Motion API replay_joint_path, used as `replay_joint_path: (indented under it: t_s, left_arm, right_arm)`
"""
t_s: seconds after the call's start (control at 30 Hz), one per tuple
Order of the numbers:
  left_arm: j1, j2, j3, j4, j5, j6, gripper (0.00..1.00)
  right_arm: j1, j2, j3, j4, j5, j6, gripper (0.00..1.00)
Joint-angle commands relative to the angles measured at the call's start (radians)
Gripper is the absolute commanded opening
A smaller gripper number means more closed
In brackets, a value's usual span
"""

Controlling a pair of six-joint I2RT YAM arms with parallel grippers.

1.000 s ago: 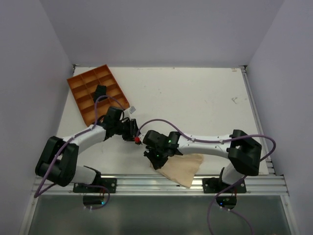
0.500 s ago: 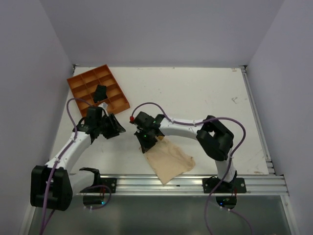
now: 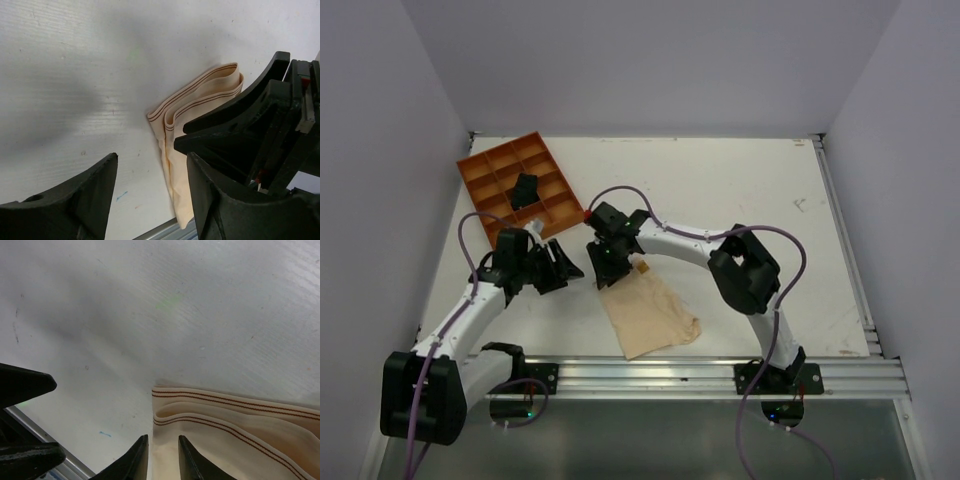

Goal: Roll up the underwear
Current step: Fold the underwear

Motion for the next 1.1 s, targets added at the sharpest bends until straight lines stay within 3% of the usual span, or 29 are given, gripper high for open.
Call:
replay_joint_path:
  t_s: [0.0,0.23,0.4,0.53,0.73,0.87,1.07]
  left_arm:
    - [-0.010,0.006,-0.007,0.066,0.012,-0.020,0.62]
    - [-0.159,0.122,0.001,0.158,-0.040,-0.071,0.65]
    - [-0.197,0.154,-0.015,0.164,-0.075,-0.094,0.65]
    - [-0.199,0.180,-0.041,0.204,-0.081,-0.104,0.65]
    - [-0.205,0.245,-0.071,0.262,-0.090,-0.115,0.61]
    - [-0.205,0.265,-0.099,0.336,-0.078,-0.124,0.61]
    - [-0.206,0.334,-0.128,0.483,-0.026,-0.140,0.54]
  right_arm:
    - [-0.021,-0.079,0.046,-0.092,0.027,0.011,0.35]
    - [-0.050,-0.194,0.000,-0.146,0.117,-0.026,0.34]
    - [-0.131,-0.211,-0.017,-0.190,0.131,-0.118,0.37]
    - [-0.218,-0.180,-0.025,-0.201,-0.032,-0.213,0.44]
    - [-0.309,-0.141,-0.054,-0.169,-0.134,-0.263,0.45]
    - [-0.330,-0.065,-0.016,-0.195,-0.258,-0.322,0.46]
    - [-0.333,-0.032,-0.031,-0.151,-0.323,-0.326,0.46]
